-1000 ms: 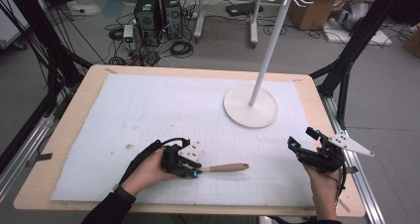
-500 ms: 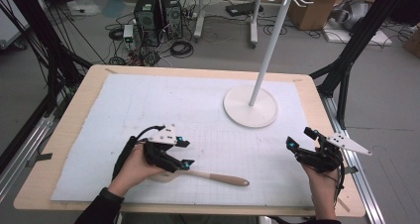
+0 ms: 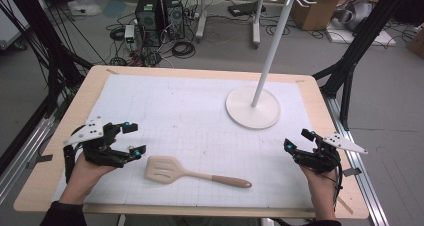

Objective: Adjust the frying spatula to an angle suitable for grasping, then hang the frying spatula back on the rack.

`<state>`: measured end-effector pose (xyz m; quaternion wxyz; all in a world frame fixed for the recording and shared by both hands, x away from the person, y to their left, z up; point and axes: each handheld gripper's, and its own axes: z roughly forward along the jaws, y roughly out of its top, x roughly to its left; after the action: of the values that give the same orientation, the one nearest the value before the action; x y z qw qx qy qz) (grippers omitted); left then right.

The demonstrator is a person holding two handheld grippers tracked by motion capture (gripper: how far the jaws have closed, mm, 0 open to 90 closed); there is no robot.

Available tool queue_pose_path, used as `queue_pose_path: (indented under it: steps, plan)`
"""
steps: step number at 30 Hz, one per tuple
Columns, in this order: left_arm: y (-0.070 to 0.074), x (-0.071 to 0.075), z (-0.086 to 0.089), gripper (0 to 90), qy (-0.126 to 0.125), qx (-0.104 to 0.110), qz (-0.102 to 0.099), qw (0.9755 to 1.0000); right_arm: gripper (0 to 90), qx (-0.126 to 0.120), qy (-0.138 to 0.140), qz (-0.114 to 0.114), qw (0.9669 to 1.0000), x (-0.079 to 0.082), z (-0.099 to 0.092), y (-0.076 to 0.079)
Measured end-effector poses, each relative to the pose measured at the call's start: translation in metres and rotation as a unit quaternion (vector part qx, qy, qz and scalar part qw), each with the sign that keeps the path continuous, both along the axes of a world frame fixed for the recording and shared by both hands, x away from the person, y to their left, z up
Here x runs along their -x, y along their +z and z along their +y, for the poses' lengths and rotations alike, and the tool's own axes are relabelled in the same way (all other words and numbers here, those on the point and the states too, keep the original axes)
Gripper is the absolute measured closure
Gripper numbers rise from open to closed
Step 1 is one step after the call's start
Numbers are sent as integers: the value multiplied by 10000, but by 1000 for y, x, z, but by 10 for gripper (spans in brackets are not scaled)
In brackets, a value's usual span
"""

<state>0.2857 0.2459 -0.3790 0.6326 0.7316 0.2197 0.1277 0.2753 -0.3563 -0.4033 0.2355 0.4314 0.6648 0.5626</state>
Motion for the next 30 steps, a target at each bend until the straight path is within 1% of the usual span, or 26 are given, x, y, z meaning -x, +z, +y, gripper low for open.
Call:
queue_pose_path:
  steps: [2,3,4,5,6,9,10,11,14,17,18,19,21,23,24,25,27,28,29,30]
  plan:
    - [0,1,7,168,86,83,-21,9999,128,6,14,11,10000,0,1,0]
    - [0,1,9,168,124,82,-19,9999,128,6,14,11,10000,0,1,0]
    - [0,2,11,166,212,91,-27,9997,128,11,23,7,10000,0,1,0]
    - [0,2,11,166,212,91,-27,9997,128,11,23,7,10000,0,1,0]
    - [0,2,12,166,229,113,26,9997,128,3,29,-2,10000,1,0,0]
    - [1,2,11,166,189,150,84,9997,128,-16,29,-20,10000,1,0,0]
    - [1,2,11,166,166,146,74,9997,128,-33,21,-1,10000,2,0,1]
    - [2,2,9,166,191,100,72,9997,128,-21,20,7,10000,1,0,0]
    - [3,3,8,165,180,71,73,9998,128,0,39,3,10000,1,2,0]
    - [5,4,3,157,111,32,90,9999,128,-4,48,-2,10000,1,2,0]
    - [7,6,-4,163,33,-99,63,9999,128,9,52,-6,10000,1,1,0]
    - [7,6,-4,170,33,-99,63,9999,128,9,52,-6,10000,1,1,0]
    - [10,7,-14,180,-43,-244,-2,9997,128,5,53,-22,10000,1,0,0]
    - [12,9,-26,164,-237,-421,-13,9988,128,-13,52,-39,10000,1,0,1]
    - [13,11,-38,164,-352,-659,-101,9972,128,-36,57,-42,10000,1,0,1]
    - [13,11,-38,164,-352,-659,-101,9972,128,-32,63,-44,10000,1,0,1]
    - [14,12,-50,164,-458,-847,-159,9952,128,-12,67,-63,10000,1,0,1]
    - [14,12,-60,164,-566,-966,-166,9936,128,-13,79,-39,10000,0,1,1]
    - [14,12,-60,164,-566,-966,-166,9936,128,-13,79,-39,10000,0,1,1]
    - [13,11,-71,168,-681,-1116,-182,9913,128,-5,85,-39,10000,0,1,1]
